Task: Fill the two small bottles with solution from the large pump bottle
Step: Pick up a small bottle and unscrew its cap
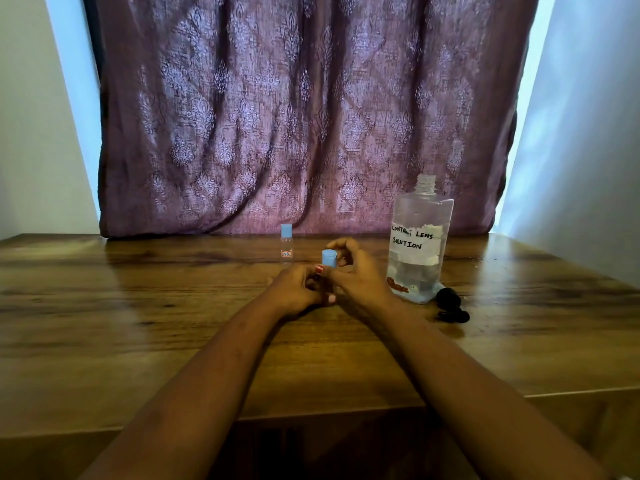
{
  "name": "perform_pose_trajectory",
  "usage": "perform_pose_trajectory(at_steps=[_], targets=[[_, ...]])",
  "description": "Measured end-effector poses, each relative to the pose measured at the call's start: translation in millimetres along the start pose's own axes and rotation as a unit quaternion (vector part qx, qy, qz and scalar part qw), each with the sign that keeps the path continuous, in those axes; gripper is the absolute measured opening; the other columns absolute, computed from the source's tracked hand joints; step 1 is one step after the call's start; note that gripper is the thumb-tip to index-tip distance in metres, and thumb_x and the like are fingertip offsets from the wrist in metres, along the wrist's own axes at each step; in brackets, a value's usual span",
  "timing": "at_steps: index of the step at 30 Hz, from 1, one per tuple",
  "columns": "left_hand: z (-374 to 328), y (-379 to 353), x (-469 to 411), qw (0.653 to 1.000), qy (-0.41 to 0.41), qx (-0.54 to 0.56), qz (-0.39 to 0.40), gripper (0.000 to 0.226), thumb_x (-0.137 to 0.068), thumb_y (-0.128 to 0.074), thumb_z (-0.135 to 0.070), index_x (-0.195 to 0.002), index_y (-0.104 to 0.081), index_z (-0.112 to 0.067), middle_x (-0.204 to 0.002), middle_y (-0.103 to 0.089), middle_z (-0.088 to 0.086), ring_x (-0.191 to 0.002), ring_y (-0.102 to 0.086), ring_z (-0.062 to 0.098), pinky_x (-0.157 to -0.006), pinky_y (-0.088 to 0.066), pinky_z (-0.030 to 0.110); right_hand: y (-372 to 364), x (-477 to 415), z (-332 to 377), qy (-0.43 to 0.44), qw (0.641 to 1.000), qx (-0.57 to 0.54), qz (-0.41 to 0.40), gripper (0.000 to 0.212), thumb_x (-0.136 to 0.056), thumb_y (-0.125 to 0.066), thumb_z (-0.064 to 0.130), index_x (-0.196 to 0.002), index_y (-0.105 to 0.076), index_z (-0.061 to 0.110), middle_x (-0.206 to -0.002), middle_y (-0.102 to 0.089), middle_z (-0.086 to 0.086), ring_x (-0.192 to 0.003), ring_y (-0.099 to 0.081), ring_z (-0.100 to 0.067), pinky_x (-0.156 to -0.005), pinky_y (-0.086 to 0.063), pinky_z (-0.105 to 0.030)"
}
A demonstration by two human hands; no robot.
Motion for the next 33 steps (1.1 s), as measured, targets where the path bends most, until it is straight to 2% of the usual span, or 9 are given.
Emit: perform_pose_trajectory(at_steps=[5, 9, 14, 20, 24, 26, 28, 31, 33], targets=[[0.0, -1.9, -0.1, 1.0, 0.01, 0.017, 0.012, 0.033, -0.077, -0.082, 0.001, -0.089, -0.071, -0.028, -0.083, -0.074, -0.007, -0.093, -0.069, 0.019, -0.106, -0.053, 0.053, 1.2, -1.5, 0.8, -0.051, 0.991, -0.113, 0.046, 0.03, -0.086, -0.056, -0.005, -0.11, -0.058, 0.012, -0.095, -0.057, -0.006, -0.088, -0.057, -0.017, -0.069, -0.051, -0.027], [0.6, -2.5, 0.3, 1.0, 0.009, 0.013, 0.008, 0.035, -0.081, -0.078, 0.007, -0.087, -0.069, -0.026, -0.085, -0.073, -0.006, -0.093, -0.068, 0.02, -0.106, -0.053, 0.055, 2.0, 0.4, 5.4, -0.075, 0.977, -0.186, 0.079, 0.042, -0.086, -0.049, -0.009, -0.116, -0.055, 0.019, -0.114, -0.053, -0.015, -0.089, -0.057, -0.021, -0.065, -0.052, -0.026], [2.3, -1.2, -1.2, 1.0, 0.005, 0.023, 0.02, 0.038, -0.082, -0.077, 0.008, -0.091, -0.069, -0.028, -0.082, -0.075, -0.012, -0.099, -0.069, 0.02, -0.11, -0.05, 0.053, 0.6, 0.8, 2.6, 0.016, 1.0, -0.007, 0.019, 0.023, -0.083, -0.065, 0.01, -0.102, -0.062, 0.024, -0.103, -0.052, 0.0, -0.099, -0.055, -0.022, -0.079, -0.054, -0.034], [2.3, -2.4, -2.1, 0.999, 0.012, 0.029, 0.019, 0.032, -0.081, -0.076, 0.01, -0.092, -0.072, -0.02, -0.085, -0.075, -0.003, -0.093, -0.071, 0.02, -0.101, -0.057, 0.05, 1.8, 1.1, 6.5, -0.06, 0.98, -0.172, 0.081, 0.034, -0.087, -0.049, -0.008, -0.11, -0.059, 0.017, -0.1, -0.052, -0.008, -0.084, -0.057, -0.017, -0.063, -0.052, -0.023], [2.7, -1.6, -2.8, 1.0, -0.009, 0.013, 0.015, 0.037, -0.081, -0.076, 0.01, -0.084, -0.068, -0.026, -0.076, -0.073, -0.014, -0.082, -0.066, 0.006, -0.086, -0.054, 0.032, -0.1, -0.5, 3.0, 0.002, 0.999, -0.029, 0.017, 0.027, -0.082, -0.066, 0.008, -0.101, -0.061, 0.026, -0.104, -0.049, 0.002, -0.1, -0.054, -0.022, -0.078, -0.055, -0.035], [4.9, -1.1, -3.2, 1.0, -0.01, 0.016, 0.02, 0.038, -0.079, -0.078, 0.009, -0.088, -0.07, -0.027, -0.083, -0.074, -0.012, -0.09, -0.067, 0.014, -0.094, -0.054, 0.041, -0.3, 0.4, 3.4, 0.02, 1.0, 0.015, 0.008, 0.021, -0.083, -0.064, 0.011, -0.095, -0.061, 0.027, -0.097, -0.054, 0.001, -0.094, -0.057, -0.024, -0.078, -0.054, -0.039], [4.0, -0.7, -3.5, 1.0, -0.011, 0.017, 0.021, 0.034, -0.077, -0.081, 0.005, -0.091, -0.073, -0.026, -0.087, -0.075, -0.005, -0.096, -0.068, 0.021, -0.101, -0.053, 0.049, -1.0, 0.9, 4.8, -0.013, 0.998, -0.056, 0.034, 0.024, -0.087, -0.057, 0.005, -0.095, -0.062, 0.028, -0.095, -0.056, -0.004, -0.09, -0.057, -0.025, -0.07, -0.052, -0.035], [6.2, -1.7, -3.6, 1.0, 0.005, 0.018, 0.022, 0.032, -0.078, -0.081, 0.003, -0.091, -0.074, -0.026, -0.086, -0.075, -0.005, -0.097, -0.068, 0.021, -0.108, -0.05, 0.059, -0.9, 1.2, 7.5, -0.05, 0.989, -0.124, 0.063, 0.032, -0.091, -0.046, -0.001, -0.104, -0.062, 0.024, -0.103, -0.053, -0.007, -0.097, -0.055, -0.025, -0.075, -0.052, -0.032], [8.3, -1.5, -3.7, 1.0, 0.001, 0.008, 0.014, 0.028, -0.071, -0.085, -0.01, -0.084, -0.076, -0.033, -0.081, -0.077, -0.011, -0.096, -0.069, 0.018, -0.111, -0.046, 0.062, -0.7, 5.3, 12.3, -0.031, 0.99, -0.124, 0.062, 0.028, -0.092, -0.047, 0.001, -0.112, -0.059, 0.017, -0.104, -0.048, -0.002, -0.094, -0.053, -0.016, -0.07, -0.051, -0.019]])
Point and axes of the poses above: each hand's wrist, its own x-axis away from the middle knuckle, its own y-axis out of the back of the hand, z = x × y, the point moved 2 cm from there along -x, towards the middle knuckle
